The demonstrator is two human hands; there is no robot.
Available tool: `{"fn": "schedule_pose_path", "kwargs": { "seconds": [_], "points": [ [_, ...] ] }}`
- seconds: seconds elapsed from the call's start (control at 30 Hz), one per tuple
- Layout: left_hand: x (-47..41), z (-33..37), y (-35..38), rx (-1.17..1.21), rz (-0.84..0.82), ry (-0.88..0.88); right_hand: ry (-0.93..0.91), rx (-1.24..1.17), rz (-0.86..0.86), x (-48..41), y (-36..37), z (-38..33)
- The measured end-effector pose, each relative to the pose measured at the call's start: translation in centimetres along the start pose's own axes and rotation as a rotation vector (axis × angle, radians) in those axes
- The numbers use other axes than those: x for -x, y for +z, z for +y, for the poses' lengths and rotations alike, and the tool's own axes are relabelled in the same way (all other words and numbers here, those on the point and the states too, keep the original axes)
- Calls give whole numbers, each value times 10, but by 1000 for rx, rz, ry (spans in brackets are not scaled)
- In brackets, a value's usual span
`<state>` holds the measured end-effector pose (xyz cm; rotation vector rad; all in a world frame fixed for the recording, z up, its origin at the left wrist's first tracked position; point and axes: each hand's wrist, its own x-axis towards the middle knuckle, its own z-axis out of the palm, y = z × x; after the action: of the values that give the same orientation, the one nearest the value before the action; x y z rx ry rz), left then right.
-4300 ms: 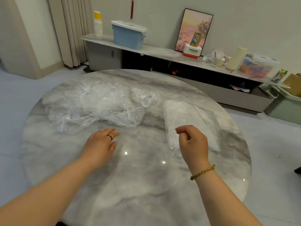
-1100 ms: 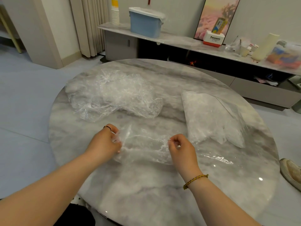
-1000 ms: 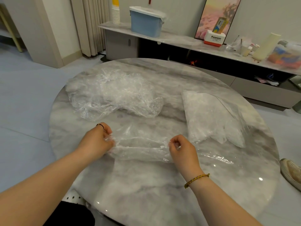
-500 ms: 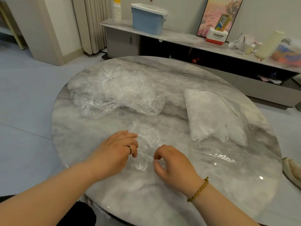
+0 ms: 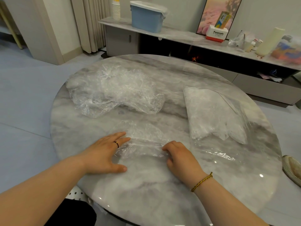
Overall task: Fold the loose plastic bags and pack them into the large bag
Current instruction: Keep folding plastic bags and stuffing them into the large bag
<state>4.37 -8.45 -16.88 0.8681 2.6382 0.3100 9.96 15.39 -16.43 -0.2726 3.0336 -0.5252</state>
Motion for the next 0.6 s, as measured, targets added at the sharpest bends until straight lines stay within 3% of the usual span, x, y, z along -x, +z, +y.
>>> {"fn": "schedule_pose_path", "kwargs": {
  "seconds": [0.17,0.3,0.5,0.6],
  "points": [
    [1,1,-3,3,194,-12,126,-70,86,-1,-5,-1],
    [8,-2,-2,49,163,-45,199,-165,91,0,-6,0],
    [18,3,-7,534,237,-182,218,-146,101,-1,-3,-4],
    [16,7,-8,587,279,-246,270,-131,98,-1,-2,-4]
  ]
}}
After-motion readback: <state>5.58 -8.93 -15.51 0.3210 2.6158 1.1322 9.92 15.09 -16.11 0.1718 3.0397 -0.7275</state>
